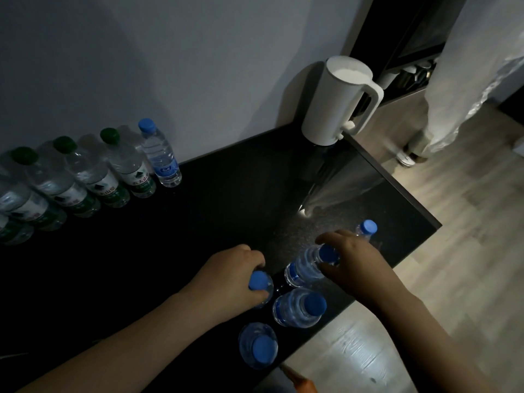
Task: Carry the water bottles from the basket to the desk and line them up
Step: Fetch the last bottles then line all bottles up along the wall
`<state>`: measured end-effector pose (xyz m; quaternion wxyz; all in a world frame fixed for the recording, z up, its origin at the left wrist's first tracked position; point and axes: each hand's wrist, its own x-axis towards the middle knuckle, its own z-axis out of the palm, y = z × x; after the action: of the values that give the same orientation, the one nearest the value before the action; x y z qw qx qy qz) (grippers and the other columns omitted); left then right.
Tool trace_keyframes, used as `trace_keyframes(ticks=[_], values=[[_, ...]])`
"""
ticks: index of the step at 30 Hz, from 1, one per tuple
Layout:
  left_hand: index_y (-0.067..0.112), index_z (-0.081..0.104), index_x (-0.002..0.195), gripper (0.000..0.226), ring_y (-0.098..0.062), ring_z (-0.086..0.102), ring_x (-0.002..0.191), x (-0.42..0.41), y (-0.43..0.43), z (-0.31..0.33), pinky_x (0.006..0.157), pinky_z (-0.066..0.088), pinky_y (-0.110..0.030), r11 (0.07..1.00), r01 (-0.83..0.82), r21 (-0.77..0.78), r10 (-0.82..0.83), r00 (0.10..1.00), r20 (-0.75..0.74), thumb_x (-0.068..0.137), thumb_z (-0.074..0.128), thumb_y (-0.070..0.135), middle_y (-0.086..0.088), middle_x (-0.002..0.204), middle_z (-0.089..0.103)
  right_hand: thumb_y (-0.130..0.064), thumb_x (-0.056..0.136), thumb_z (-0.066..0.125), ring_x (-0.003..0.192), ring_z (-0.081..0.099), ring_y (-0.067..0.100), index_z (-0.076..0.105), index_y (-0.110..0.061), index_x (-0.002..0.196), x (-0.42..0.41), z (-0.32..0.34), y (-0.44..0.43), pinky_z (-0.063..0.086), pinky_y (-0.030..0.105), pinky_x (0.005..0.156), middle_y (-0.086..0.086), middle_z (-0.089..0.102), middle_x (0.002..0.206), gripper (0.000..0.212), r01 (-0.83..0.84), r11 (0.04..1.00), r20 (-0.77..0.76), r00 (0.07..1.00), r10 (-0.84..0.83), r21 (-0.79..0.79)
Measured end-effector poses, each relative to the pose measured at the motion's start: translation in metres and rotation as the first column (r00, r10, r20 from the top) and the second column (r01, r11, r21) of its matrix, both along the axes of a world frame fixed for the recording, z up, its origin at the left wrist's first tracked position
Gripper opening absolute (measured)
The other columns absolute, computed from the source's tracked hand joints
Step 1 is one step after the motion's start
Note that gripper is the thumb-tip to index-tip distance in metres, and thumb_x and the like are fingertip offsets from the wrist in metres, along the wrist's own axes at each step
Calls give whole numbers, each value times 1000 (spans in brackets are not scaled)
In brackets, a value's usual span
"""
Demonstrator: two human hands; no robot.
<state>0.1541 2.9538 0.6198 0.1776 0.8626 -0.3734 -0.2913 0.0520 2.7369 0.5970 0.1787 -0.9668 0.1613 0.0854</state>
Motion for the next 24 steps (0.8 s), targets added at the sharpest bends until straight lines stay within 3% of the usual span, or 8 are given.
trace_keyframes(ticks=[8,14,16,19,24], values=[[27,58,108,36,-4,54,91,-3,-8,-3,72,44,-14,999,-35,19,35,999,-27,77,73,36,11,108,47,-24,81,70,94,49,5,58,-29,114,6,-11,-9,43,16,75,-7,53,115,35,-15,1000,-16,1000,16,20],[24,56,87,26,-4,53,77,-1,-10,-12,58,38,-11,999,-47,8,47,998,-29,71,76,29,12,94,45,-23,79,71,94,56,8,59,-28,106,8,-7,-17,53,26,80,-8,53,109,30,-4,994,20,1000,1,111],[24,55,82,26,-5,53,75,1,-9,-13,57,39,-12,998,-69,-3,69,997,-36,68,77,29,11,91,47,-24,80,71,93,55,8,59,-28,106,12,-4,-19,52,23,78,-9,52,108,29,-5,992,22,1000,2,124],[25,55,78,27,-6,54,73,8,-5,-14,56,37,-13,993,-117,-10,116,992,-42,65,79,27,10,89,48,-28,80,70,89,52,5,59,-27,107,20,2,-25,44,15,69,-11,49,103,29,-17,996,64,998,11,90],[24,55,73,26,-7,55,72,20,6,-12,55,38,-14,985,-170,-35,168,985,-50,63,79,28,10,87,50,-34,79,71,75,54,1,60,-24,100,42,18,-30,43,14,64,-12,54,90,25,-17,1000,111,994,14,22]])
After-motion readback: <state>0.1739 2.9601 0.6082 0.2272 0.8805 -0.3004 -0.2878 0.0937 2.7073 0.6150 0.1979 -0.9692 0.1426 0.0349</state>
